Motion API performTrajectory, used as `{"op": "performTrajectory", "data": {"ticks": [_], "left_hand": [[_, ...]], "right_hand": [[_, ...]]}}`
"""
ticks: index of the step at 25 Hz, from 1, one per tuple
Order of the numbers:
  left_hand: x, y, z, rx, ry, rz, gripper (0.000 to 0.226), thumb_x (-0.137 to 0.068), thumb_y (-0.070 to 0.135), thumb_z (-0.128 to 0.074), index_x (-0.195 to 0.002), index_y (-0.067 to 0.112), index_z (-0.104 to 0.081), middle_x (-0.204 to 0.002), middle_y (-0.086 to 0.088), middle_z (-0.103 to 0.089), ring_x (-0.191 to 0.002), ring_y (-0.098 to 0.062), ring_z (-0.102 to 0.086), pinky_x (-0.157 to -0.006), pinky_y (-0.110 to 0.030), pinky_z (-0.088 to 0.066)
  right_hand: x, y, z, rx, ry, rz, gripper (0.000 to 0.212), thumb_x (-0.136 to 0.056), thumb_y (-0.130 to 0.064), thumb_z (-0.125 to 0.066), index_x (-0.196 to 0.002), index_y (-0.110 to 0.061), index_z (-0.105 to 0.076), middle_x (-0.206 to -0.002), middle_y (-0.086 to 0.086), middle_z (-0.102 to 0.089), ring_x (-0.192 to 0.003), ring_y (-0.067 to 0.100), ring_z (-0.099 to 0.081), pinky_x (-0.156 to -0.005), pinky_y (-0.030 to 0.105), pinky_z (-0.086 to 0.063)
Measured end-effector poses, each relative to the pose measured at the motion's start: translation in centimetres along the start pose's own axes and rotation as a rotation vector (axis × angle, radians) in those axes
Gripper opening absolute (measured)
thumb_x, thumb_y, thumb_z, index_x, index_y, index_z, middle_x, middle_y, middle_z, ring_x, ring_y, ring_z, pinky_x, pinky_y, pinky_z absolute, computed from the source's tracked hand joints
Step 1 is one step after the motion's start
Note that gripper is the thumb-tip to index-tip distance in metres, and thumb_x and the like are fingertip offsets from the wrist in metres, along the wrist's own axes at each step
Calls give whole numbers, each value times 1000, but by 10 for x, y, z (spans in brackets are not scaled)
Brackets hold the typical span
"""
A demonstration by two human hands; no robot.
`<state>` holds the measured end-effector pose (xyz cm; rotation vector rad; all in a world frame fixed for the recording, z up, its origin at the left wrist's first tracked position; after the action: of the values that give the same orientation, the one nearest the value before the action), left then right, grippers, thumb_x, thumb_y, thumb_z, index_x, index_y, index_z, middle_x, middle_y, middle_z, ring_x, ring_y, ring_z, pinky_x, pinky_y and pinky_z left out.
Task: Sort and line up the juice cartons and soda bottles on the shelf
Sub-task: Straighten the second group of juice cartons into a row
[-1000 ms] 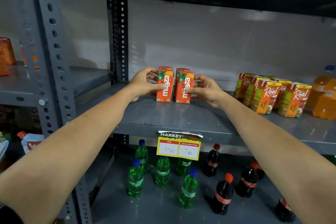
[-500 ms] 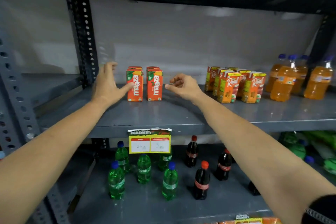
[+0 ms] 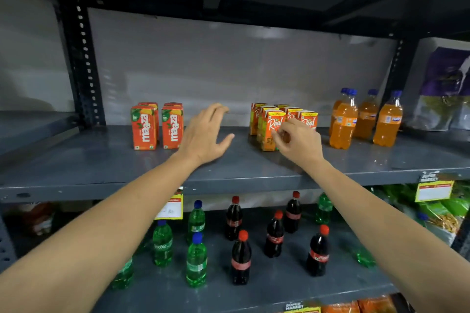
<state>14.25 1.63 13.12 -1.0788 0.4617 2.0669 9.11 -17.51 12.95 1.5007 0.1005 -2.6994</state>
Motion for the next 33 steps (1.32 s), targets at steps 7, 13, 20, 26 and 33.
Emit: {"op": "performTrajectory", "data": {"ticks": [7,13,20,26,33], "left_hand": [[-37,36,-71,335,-51,368,76,-75,47,-72,-133,14,-37,-135,-7,-48,-120,-21,-50,-89,-34,-44],[-46,49,-102,445,-34,446,78,-71,36,-79,-134,26,-34,-132,-6,-50,-115,-20,-53,-92,-40,-50],[-53,55,-108,394,-29,440,74,-73,32,-80,-133,26,-38,-130,-7,-52,-113,-20,-54,-87,-29,-45],[-56,59,-108,401,-18,446,74,-72,31,-80,-134,24,-39,-131,-7,-52,-116,-22,-54,-94,-39,-50],[-55,60,-106,420,-4,431,76,-71,30,-82,-134,26,-39,-129,-6,-54,-113,-19,-55,-92,-38,-52]], "right_hand": [[2,109,4,-302,8,-274,36,-82,-31,-65,-112,-14,-55,-117,8,-54,-106,20,-52,-83,35,-54],[11,128,-41,-833,-342,-396,71,-82,-15,-70,-137,-34,-29,-139,4,-47,-123,18,-49,-94,35,-50],[8,131,-49,-836,-402,-407,74,-87,-6,-63,-141,-36,-23,-142,5,-43,-130,21,-46,-97,44,-51],[4,128,-44,-768,-386,-368,72,-86,-9,-64,-142,-31,-24,-138,8,-50,-125,23,-52,-94,42,-52],[5,128,-45,-745,-407,-365,73,-85,-10,-65,-142,-32,-24,-138,9,-50,-123,24,-54,-93,41,-52]]}}
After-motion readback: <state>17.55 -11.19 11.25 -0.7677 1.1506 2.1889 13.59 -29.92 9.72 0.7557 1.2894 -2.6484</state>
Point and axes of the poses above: each hand's wrist, its own x-axis away from the middle knuckle, its own z-axis out of the back of the hand, y = z × x, the point moved 10 cm from there along -x, towards the middle knuckle
